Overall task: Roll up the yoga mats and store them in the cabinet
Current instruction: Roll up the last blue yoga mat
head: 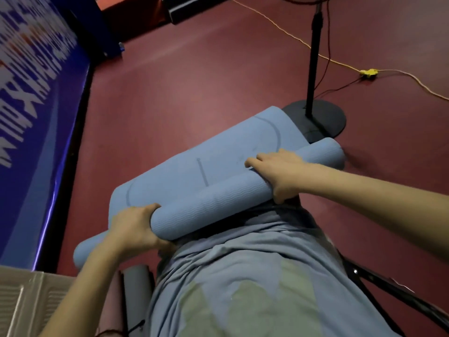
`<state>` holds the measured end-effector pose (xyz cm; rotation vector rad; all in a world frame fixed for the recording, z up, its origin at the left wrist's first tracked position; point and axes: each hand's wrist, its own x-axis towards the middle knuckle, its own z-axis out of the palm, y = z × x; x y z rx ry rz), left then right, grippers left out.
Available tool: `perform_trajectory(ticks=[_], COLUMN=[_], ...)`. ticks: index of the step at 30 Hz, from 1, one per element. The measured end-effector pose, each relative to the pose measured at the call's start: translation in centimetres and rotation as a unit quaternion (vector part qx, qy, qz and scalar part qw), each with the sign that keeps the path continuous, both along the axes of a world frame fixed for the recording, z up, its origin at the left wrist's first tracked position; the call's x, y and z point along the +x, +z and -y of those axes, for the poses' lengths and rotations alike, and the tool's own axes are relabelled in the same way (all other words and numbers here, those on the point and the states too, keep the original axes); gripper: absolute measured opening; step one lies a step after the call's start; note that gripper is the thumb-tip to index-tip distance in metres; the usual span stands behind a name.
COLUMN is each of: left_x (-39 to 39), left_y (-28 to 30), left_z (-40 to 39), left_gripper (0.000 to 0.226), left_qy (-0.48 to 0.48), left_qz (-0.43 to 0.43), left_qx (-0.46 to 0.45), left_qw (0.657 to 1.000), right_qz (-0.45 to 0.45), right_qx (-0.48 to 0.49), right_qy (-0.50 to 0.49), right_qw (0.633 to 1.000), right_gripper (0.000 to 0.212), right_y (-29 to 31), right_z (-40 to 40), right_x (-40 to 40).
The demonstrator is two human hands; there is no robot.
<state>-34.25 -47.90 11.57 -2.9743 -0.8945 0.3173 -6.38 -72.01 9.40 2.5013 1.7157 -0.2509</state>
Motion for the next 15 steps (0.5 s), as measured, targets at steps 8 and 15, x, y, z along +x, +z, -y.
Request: perform_trajectory(ticks=[8, 15], left_x=[2.5, 2.6], left_y=[1.2, 1.0], left_z=[-2.6, -2.5], left_gripper=[0.062, 0.064], left_qy=[0.027, 0.053], left_qz=[-0.067, -0.058], left_qx=[-0.123, -0.147], left_qw=[0.990, 0.986], right_qz=[0.140, 0.073], right_qx=[0.202, 0.082], right_qy=[0.022, 0.004], right_qw=[0.969, 0.994], right_gripper=[0.078, 0.063], right_y=[-3.1, -0.9], right_z=[0.5, -1.2], right_x=[-2.5, -1.6])
